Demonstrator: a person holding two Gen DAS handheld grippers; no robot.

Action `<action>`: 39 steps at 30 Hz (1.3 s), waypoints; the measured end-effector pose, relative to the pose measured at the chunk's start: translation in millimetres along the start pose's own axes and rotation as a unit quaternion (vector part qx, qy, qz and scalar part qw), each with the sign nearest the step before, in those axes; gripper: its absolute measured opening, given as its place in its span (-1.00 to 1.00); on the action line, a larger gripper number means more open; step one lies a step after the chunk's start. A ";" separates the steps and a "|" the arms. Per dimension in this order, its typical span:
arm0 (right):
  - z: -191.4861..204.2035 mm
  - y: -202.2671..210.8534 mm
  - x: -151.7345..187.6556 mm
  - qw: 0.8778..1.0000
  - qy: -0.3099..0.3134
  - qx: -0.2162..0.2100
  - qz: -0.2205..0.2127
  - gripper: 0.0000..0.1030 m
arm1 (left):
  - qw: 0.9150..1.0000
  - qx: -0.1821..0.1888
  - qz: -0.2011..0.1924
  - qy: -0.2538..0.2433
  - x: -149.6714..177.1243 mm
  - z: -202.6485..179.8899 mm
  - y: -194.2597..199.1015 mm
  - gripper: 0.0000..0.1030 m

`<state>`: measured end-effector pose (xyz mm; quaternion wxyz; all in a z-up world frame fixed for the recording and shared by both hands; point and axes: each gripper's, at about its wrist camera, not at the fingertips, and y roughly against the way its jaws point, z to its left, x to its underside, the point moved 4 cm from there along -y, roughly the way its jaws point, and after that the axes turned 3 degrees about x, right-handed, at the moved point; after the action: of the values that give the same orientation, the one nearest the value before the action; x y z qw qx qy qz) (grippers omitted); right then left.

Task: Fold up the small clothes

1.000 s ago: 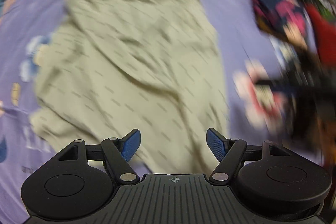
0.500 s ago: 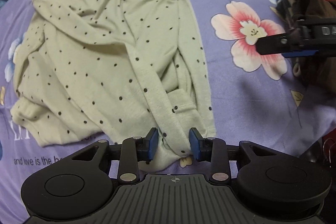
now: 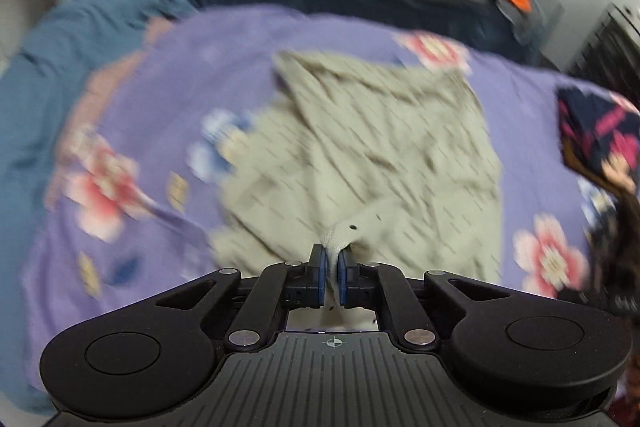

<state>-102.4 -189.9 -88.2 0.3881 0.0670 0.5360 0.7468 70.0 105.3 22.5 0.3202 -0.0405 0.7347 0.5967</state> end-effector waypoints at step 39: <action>185.6 -92.1 81.7 0.885 0.456 0.075 0.055 -0.10 | 0.996 -0.085 0.031 0.008 -44.2 157.9 -106.4 1.00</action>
<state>-16.2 13.7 -115.3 0.0528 -0.2228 0.7038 0.6724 218.6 203.3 -58.2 0.2910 -0.0494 0.6850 0.6660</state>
